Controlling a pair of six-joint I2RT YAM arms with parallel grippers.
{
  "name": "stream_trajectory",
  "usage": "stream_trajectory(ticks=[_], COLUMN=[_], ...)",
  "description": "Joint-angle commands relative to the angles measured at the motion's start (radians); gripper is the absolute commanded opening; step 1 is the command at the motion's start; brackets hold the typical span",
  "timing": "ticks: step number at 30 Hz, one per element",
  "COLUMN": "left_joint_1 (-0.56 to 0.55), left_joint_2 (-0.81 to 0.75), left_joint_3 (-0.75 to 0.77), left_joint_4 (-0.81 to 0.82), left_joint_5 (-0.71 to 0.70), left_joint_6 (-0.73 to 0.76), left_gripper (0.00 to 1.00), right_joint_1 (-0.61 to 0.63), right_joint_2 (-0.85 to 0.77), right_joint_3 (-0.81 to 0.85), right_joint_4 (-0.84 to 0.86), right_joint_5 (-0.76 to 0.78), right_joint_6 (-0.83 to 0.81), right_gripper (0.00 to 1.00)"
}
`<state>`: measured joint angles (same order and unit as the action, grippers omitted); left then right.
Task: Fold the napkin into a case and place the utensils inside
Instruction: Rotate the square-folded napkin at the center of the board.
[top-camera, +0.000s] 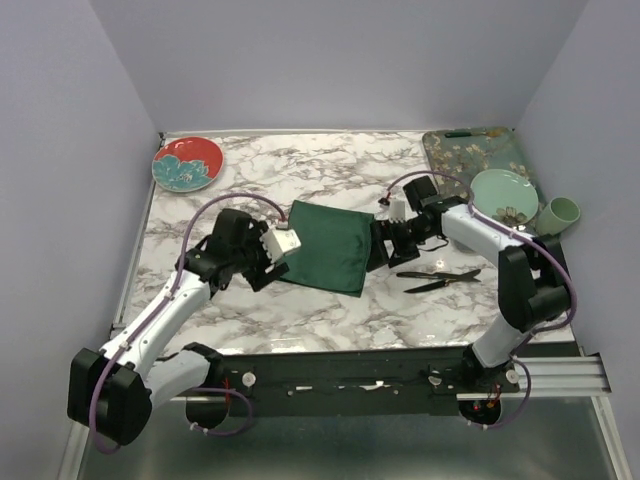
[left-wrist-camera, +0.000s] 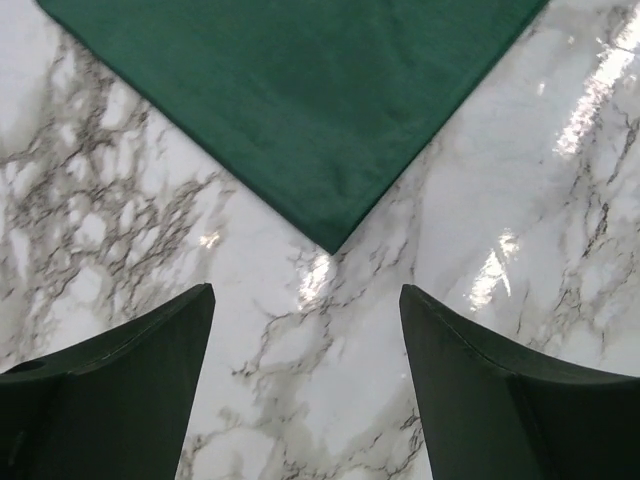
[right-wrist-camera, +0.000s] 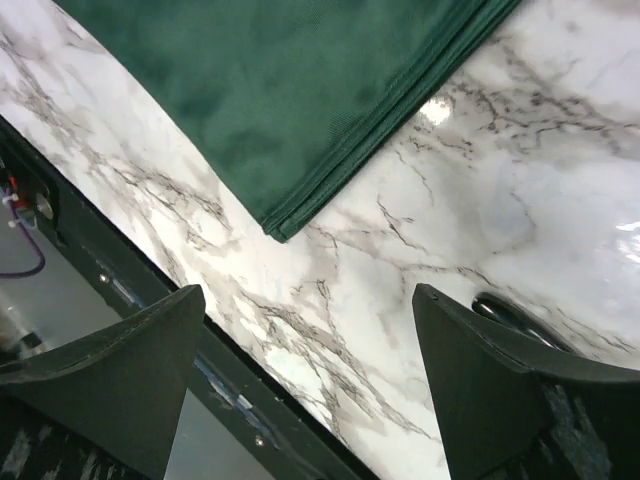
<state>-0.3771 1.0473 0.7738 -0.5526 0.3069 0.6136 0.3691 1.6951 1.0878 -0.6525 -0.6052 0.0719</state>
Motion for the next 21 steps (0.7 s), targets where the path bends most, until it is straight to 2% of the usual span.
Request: stream_trajectory(ticks=[1, 5, 7, 10, 13, 17, 21], left_joint_1=[-0.094, -0.132, -0.149, -0.169, -0.193, -0.223, -0.23], left_joint_2=[-0.012, -0.006, -0.035, -0.078, -0.075, -0.02, 0.039], left_joint_3=[-0.137, -0.171, -0.194, -0.237, -0.26, -0.257, -0.242], left_joint_4=[0.161, 0.168, 0.131, 0.083, 0.056, 0.049, 0.052], left_joint_5=[-0.113, -0.126, -0.114, -0.069, -0.045, -0.029, -0.035], left_joint_6=[-0.015, 0.006, 0.101, 0.237, 0.274, 0.227, 0.166], left_gripper=[0.8, 0.79, 0.79, 0.81, 0.81, 0.76, 0.73], right_joint_1=[-0.007, -0.007, -0.007, -0.009, -0.009, -0.01, -0.013], right_joint_2=[-0.095, -0.077, -0.046, 0.056, 0.171, 0.316, 0.397], right_joint_3=[0.086, 0.202, 0.263, 0.358, 0.476, 0.614, 0.684], right_joint_4=[-0.039, -0.067, -0.061, -0.055, -0.038, -0.041, -0.042], right_joint_5=[0.077, 0.134, 0.148, 0.173, 0.186, 0.193, 0.167], right_joint_6=[-0.063, -0.142, -0.173, -0.202, -0.215, -0.212, -0.204], right_gripper=[0.93, 0.95, 0.97, 0.98, 0.99, 0.99, 0.99])
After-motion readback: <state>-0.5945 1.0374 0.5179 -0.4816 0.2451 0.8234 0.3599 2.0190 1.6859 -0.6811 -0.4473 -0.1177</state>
